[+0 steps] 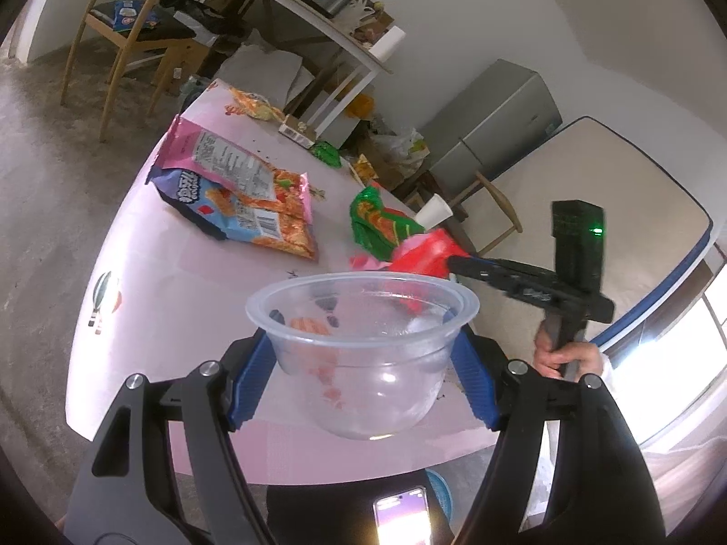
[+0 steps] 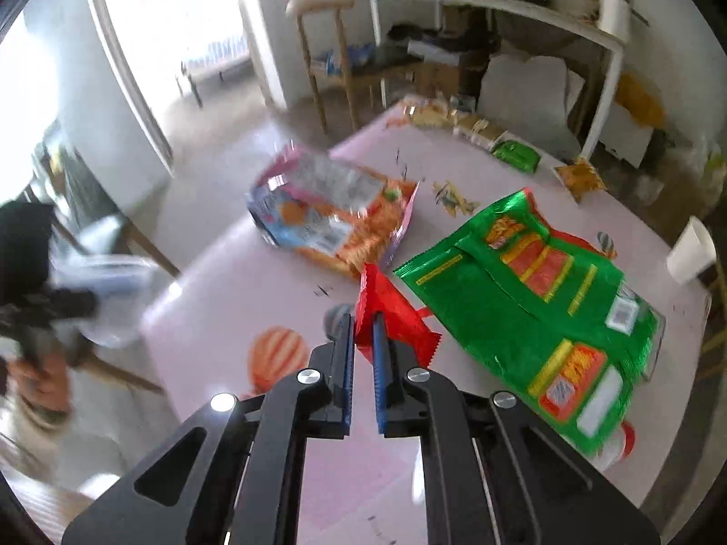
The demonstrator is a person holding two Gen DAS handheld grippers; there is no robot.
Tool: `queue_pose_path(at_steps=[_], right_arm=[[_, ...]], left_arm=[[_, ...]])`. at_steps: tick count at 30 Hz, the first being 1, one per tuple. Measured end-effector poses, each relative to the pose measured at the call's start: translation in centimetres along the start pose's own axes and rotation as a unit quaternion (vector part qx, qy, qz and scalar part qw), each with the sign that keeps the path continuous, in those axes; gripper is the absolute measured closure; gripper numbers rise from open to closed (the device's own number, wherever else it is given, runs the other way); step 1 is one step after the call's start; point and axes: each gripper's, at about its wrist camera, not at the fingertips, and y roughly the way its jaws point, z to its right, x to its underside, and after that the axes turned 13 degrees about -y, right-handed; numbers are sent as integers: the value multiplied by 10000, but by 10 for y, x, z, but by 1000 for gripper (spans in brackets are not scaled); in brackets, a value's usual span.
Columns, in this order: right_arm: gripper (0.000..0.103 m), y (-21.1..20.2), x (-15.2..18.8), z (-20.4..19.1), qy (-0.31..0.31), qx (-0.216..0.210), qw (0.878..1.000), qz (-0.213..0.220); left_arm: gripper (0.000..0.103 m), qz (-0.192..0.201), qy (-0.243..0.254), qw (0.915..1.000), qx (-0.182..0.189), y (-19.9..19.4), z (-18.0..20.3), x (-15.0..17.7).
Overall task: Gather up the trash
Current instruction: 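Carry red wrapper and clear cup to the blue basket and open both grippers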
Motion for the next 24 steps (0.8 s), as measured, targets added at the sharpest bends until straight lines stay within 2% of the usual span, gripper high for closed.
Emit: queue_pose_path(at_steps=[4, 6, 7, 9, 10, 12, 16, 17, 19, 20, 22, 24], right_arm=[[95, -59, 26, 9, 607, -378, 9944, 782], [95, -101, 55, 14, 1000, -598, 9838, 1363], [95, -113, 65, 16, 1100, -630, 9805, 1502], [95, -153, 109, 17, 1533, -607, 9661, 1987], [95, -164, 125, 17, 1670, -602, 9612, 2109], [95, -192, 179, 14, 2161, -398, 9458, 2390], [95, -220, 290, -10, 3116, 359, 9224, 2253], [95, -224, 315, -15, 3364, 597, 9142, 2179], [95, -222, 366, -21, 3974, 803, 8921, 1994], [95, -217, 394, -25, 4310, 1073, 8787, 1751], [95, -201, 436, -27, 4662, 1453, 8640, 1228], [95, -159, 486, -18, 5172, 1366, 8422, 678]], left_arm=[[35, -15, 94, 9999, 104, -2, 16, 5], [35, -64, 195, 9996, 178, -1, 27, 9], [35, -123, 289, 9992, 243, 0, 35, 13], [35, -264, 413, 9981, 382, 6, 49, 19], [35, -328, 456, 9975, 439, 8, 54, 22], [35, -534, 565, 9951, 607, 20, 69, 31], [35, -998, 721, 9884, 890, 46, 92, 52], [35, -1127, 788, 9861, 935, 54, 100, 59], [35, -1360, 903, 9814, 1010, 68, 113, 72], [35, -1481, 979, 9787, 1031, 76, 120, 79], [35, -1641, 1116, 9746, 1041, 86, 132, 89], [35, -1758, 1223, 9713, 1031, 93, 141, 99]])
